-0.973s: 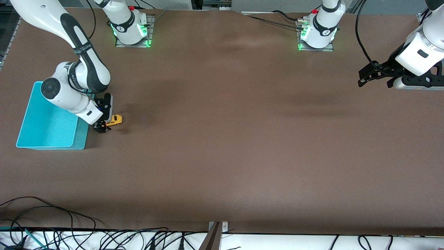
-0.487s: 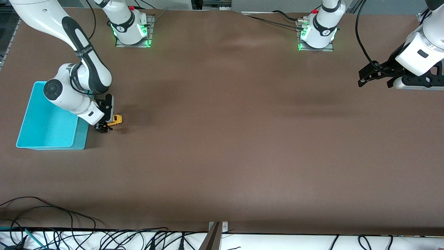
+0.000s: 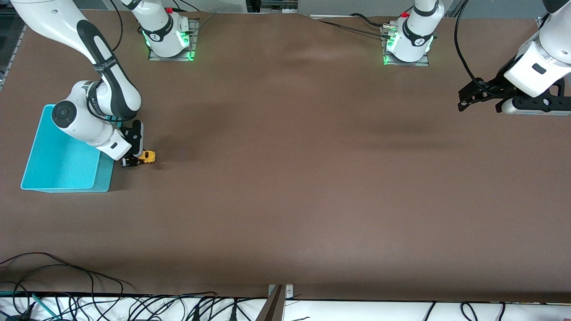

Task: Wind up and store yellow beetle car
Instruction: 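Lower the right gripper and grasp the yellow car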

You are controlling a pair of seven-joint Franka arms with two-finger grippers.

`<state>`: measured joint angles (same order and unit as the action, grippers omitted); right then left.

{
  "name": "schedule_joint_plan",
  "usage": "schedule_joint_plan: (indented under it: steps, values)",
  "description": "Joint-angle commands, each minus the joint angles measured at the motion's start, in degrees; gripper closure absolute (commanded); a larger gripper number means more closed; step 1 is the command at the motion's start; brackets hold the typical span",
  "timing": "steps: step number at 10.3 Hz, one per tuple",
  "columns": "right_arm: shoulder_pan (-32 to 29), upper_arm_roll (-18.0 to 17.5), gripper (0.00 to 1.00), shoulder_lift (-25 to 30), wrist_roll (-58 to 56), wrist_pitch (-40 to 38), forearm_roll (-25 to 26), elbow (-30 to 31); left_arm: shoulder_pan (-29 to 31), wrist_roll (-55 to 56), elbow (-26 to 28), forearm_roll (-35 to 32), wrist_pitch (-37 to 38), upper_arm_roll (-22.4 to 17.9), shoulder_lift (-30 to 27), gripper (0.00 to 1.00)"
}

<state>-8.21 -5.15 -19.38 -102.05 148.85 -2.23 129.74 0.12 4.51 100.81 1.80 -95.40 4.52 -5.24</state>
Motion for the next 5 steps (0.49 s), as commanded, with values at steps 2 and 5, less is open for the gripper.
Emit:
schedule_joint_plan:
  steps: [2, 5]
  values:
    - [-0.4, -0.6, 1.0, 9.4, -1.1, -13.0, -1.6, -1.2, 0.9, 0.8, -0.4, -0.6, 0.9, 0.8, -0.1, 0.0]
    - [-0.6, -0.5, 1.0, 17.9, -1.0, -24.2, -1.7, -2.4, 0.9, 0.8, -0.4, -0.3, 0.9, 0.8, -0.1, 0.0]
